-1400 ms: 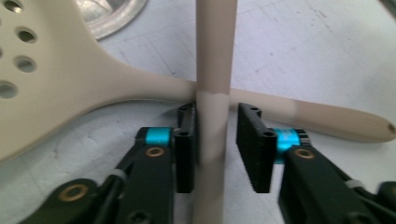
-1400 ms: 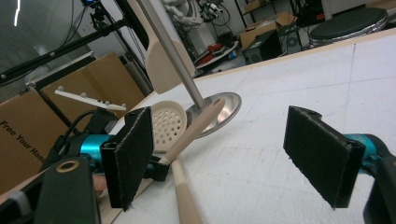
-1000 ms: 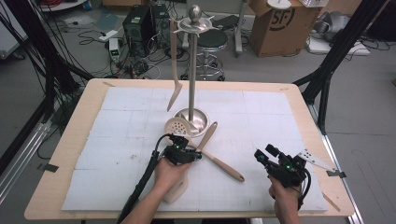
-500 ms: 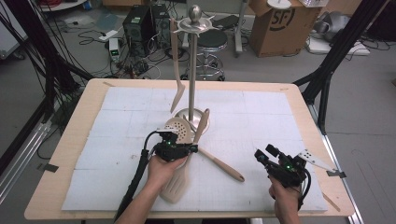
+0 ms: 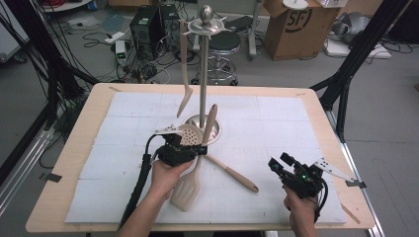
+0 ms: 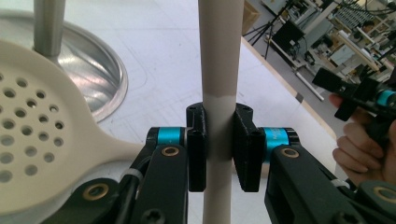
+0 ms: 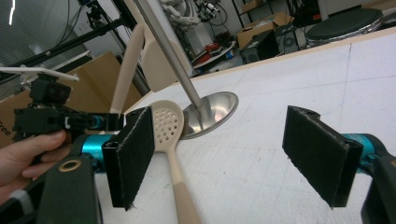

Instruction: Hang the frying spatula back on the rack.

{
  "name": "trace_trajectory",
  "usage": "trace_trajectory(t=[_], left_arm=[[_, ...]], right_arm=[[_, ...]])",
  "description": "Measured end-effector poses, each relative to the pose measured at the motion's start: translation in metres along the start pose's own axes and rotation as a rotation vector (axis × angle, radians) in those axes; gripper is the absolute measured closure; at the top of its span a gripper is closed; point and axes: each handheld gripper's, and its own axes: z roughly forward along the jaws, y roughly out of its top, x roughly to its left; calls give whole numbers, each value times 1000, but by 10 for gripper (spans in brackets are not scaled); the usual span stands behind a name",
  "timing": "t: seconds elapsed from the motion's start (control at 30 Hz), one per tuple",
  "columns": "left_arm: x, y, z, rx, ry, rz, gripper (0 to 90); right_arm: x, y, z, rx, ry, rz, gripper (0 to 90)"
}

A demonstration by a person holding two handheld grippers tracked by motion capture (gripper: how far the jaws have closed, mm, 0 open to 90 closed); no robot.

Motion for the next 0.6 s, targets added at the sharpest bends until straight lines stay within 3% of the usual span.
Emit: trace_trajectory(t=[0.23, 0.6], left_arm=[[-10, 16, -16, -53, -17, 27, 774], [-23, 51, -51, -199, -56, 47, 773]], right_arm=[[0, 0, 0, -1, 0, 0, 245], [0, 0, 1, -4, 0, 1, 246]])
